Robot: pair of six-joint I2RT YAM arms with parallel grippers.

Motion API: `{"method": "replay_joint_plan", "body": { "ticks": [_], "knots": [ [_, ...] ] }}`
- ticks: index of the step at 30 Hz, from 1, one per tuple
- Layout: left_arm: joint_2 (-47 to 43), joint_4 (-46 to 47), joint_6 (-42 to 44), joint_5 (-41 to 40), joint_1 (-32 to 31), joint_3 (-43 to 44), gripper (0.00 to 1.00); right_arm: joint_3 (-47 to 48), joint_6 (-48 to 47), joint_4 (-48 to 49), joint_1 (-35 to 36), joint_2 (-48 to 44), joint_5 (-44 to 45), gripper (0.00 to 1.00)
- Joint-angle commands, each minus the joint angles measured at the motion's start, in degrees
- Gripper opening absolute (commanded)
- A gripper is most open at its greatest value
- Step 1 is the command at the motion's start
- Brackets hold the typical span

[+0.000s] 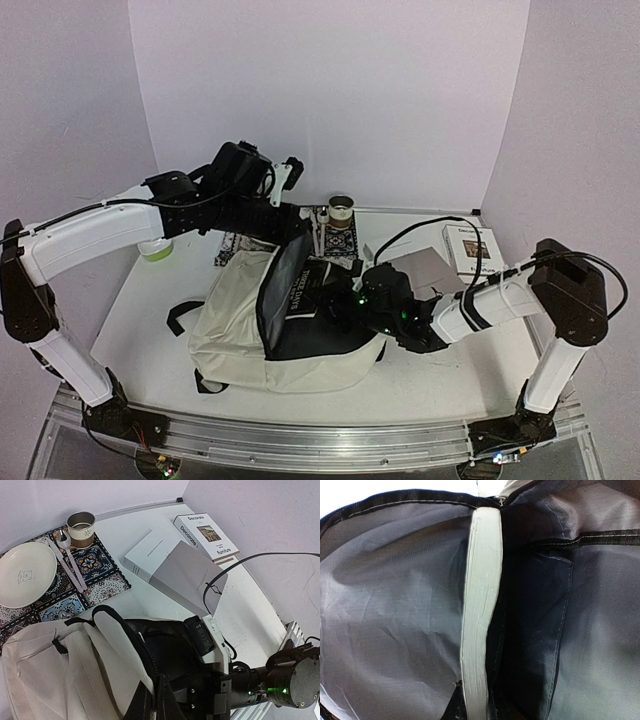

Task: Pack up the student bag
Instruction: Place the book in the largest pocket of the bag.

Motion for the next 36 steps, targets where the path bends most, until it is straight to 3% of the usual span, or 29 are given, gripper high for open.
{"method": "replay_joint_plan", "body": {
  "ticks": [1,7,15,23,29,36],
  "knots": [
    [-4.0,5.0,-0.7,0.8,-0.1,-0.1,0.00,1.9,-0.1,6.1,1.8,3.8,0.0,0.03],
    [-6.2,5.0,0.1,-1.1,0.0,-3.0,0.00,4.1,-4.4,-2.4,2.3,6.3,-2.8,0.29],
    [-9.5,4.9,1.4,-5.1,0.1,-8.7,0.00,9.4,-17.7,-29.9,2.6,0.3,-0.8,0.70],
    [-10.0,2.5,6.1,-7.0,0.2,-8.1,0.00,12.2,-29.2,-46.3,2.5,-8.9,3.9,0.97],
    [-8.9,0.5,10.1,-8.3,0.5,-6.7,0.00,13.4,-38.7,-56.9,-0.4,-18.0,6.0,0.98],
    [-9.0,0.5,14.4,-9.8,0.6,-7.5,0.00,6.5,-39.6,-62.1,-13.5,-27.7,3.3,0.98]
  ]
}}
